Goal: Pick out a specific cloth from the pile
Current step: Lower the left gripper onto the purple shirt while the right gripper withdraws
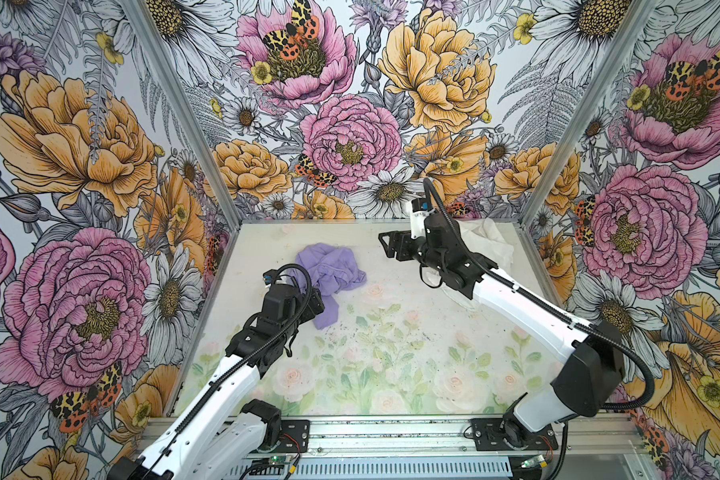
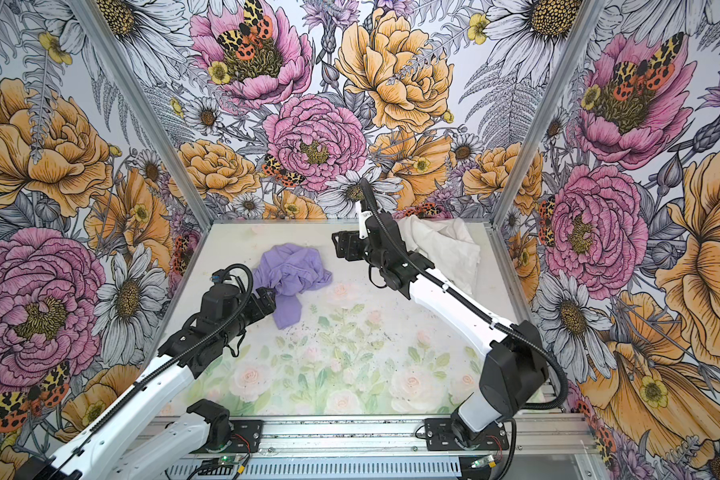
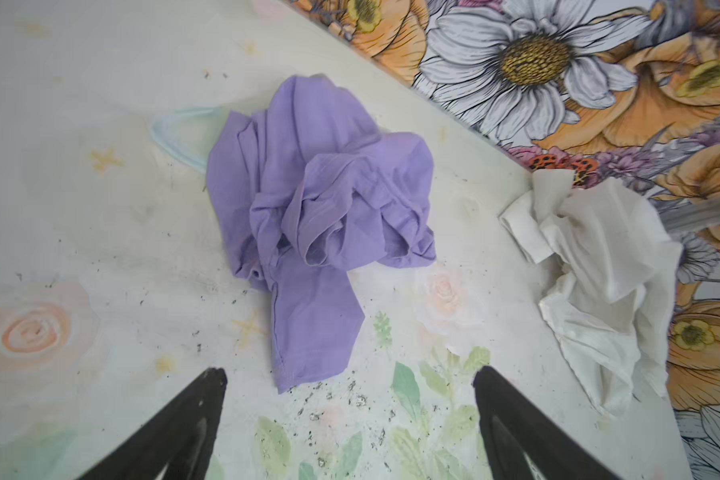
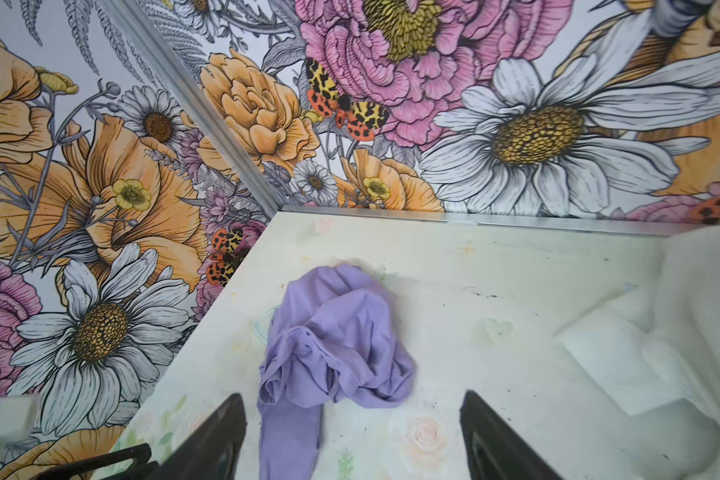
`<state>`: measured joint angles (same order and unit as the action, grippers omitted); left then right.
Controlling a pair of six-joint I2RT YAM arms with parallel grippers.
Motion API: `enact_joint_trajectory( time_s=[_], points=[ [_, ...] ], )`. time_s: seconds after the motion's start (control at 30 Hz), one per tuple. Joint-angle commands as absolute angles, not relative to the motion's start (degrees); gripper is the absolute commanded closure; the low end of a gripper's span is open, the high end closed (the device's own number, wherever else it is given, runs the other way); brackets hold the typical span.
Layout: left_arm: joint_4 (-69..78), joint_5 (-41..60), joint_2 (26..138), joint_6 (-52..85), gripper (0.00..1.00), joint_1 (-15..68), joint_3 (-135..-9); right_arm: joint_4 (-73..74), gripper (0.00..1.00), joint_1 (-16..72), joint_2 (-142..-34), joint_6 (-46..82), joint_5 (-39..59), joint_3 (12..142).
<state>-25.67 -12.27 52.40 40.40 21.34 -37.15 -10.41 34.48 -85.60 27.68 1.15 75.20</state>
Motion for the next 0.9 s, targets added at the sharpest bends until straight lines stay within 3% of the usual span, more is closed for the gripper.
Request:
enact_joint_trajectory(
  time_s=[0.0, 0.13, 0.33, 0.63, 0.87],
  points=[
    [-19.26, -16.16, 57.00, 49.36, 0.07, 20.53, -35.59, -6.37, 0.18, 34.07, -79.04, 26.82, -2.11, 68.25],
    [-14.46, -18.76, 65.16, 50.79, 0.13, 19.01, -37.39, -6.42, 0.17, 32.08, -71.85, 26.63, -2.77, 60.32],
    [-11.40, -14.20, 77.74, 50.08, 0.22, 14.05, -42.37, -6.50, 0.16, 27.85, -62.06, 26.98, -3.32, 50.53],
    [-4.19, -9.03, 91.69, 50.38, 0.31, 13.26, -49.02, -7.11, 0.15, 24.24, -56.52, 28.20, -1.84, 45.03],
    [-2.37, -7.42, 101.67, 51.76, 0.56, 11.47, -55.88, -8.07, 0.15, 22.87, -54.65, 28.44, -1.53, 43.27]
  ],
)
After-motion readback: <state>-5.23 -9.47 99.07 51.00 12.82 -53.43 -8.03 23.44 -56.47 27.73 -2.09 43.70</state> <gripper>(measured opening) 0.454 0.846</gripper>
